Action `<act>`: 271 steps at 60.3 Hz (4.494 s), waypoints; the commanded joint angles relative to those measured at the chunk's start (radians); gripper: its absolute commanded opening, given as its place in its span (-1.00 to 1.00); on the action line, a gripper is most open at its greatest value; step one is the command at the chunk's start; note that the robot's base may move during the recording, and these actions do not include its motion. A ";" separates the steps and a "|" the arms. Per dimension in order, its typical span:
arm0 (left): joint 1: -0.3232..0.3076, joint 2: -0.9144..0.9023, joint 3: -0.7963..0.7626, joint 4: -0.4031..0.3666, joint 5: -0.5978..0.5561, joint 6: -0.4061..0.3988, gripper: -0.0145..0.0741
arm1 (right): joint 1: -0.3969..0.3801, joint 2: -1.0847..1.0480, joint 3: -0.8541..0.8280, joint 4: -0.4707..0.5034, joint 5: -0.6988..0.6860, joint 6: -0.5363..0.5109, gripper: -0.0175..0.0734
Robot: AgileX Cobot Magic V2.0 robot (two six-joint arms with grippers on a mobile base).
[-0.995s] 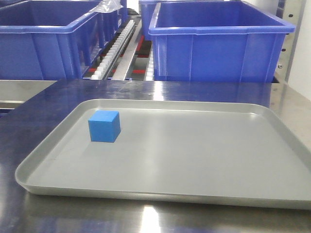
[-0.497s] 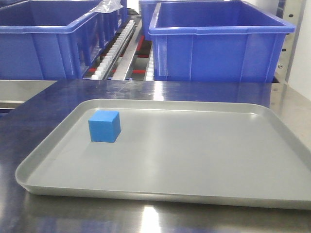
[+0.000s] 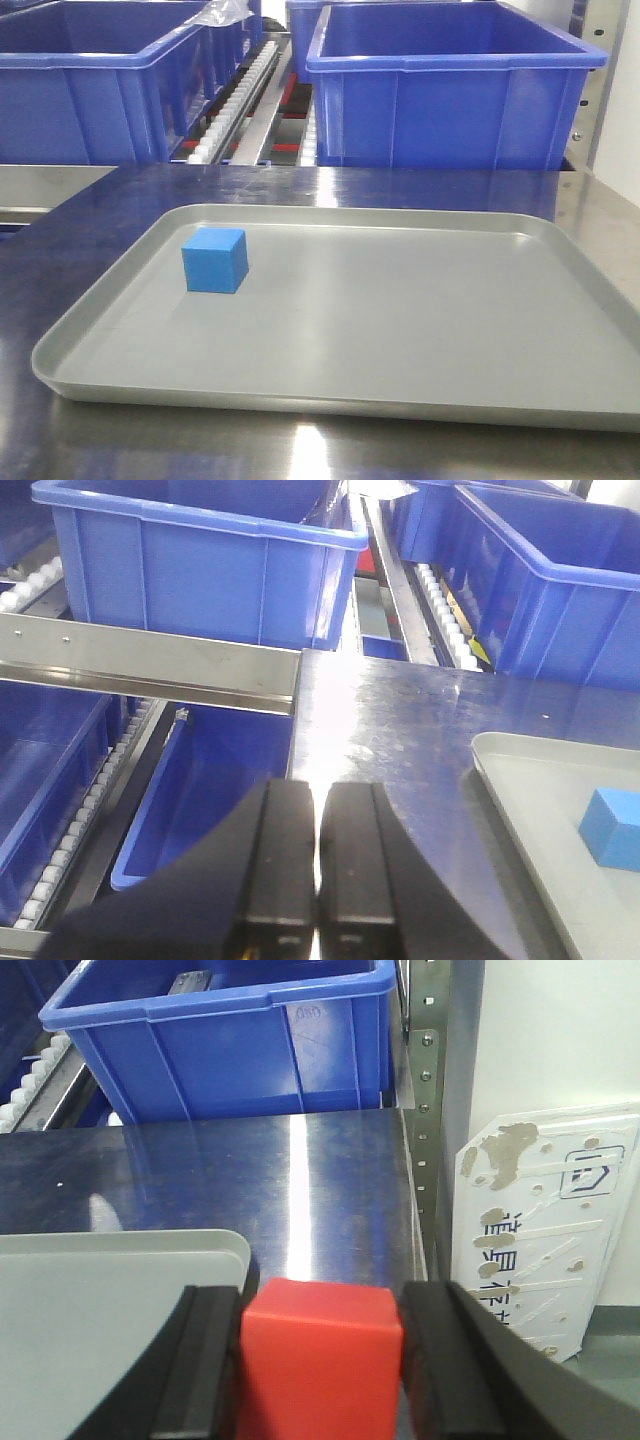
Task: Sort and place red and blue blocks on shelf
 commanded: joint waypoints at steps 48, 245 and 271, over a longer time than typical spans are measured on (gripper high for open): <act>-0.005 0.515 -0.633 0.018 0.261 -0.001 -0.39 | -0.008 0.002 -0.029 -0.012 -0.096 -0.001 -0.50; -0.454 1.684 -1.264 -0.329 0.552 0.074 0.46 | -0.008 0.002 -0.029 -0.012 -0.091 -0.001 -0.50; -0.454 1.704 -1.264 -0.329 0.539 0.074 0.46 | -0.008 0.002 -0.029 -0.012 -0.091 -0.001 -0.50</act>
